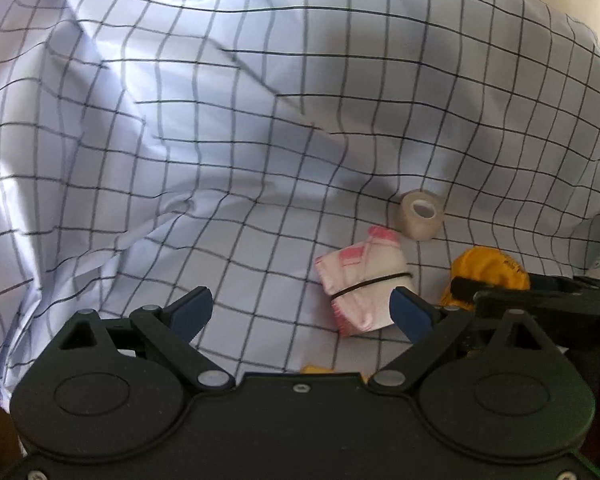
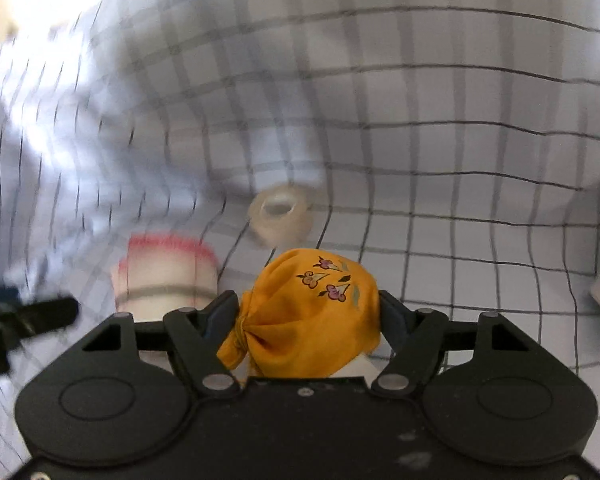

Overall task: Organize soft objects
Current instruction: 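Close the right gripper on the orange pouch while the left gripper grasps the rolled towel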

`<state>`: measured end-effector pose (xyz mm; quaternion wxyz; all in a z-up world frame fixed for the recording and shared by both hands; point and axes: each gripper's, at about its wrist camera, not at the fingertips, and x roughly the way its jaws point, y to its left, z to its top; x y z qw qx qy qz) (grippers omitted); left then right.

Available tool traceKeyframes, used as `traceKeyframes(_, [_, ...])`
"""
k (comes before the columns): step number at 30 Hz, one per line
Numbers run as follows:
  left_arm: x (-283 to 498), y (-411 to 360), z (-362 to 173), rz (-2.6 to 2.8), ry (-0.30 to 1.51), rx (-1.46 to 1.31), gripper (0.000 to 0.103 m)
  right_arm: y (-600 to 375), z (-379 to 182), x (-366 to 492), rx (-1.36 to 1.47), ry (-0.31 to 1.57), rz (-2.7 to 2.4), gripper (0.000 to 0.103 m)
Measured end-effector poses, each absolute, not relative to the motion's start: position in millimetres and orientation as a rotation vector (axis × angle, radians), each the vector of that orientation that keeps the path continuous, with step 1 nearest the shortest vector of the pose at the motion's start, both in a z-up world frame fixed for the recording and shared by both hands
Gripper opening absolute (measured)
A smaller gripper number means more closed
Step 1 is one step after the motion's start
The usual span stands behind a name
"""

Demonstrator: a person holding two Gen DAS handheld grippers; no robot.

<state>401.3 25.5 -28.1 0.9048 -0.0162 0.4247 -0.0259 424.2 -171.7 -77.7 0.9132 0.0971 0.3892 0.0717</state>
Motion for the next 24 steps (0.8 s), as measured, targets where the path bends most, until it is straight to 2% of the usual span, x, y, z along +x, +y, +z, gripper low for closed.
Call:
traceKeyframes(10, [417.3, -4.6, -51.0, -0.046, 0.907, 0.048, 0.094, -200.4, -78.8, 407.9, 0.392, 0.661, 0.001, 0.073])
traceKeyframes(24, [432.2, -24.2, -75.1, -0.034, 0.956, 0.111, 0.094, -212.4, -82.4, 407.7, 0.454, 0.661, -0.02, 0.074])
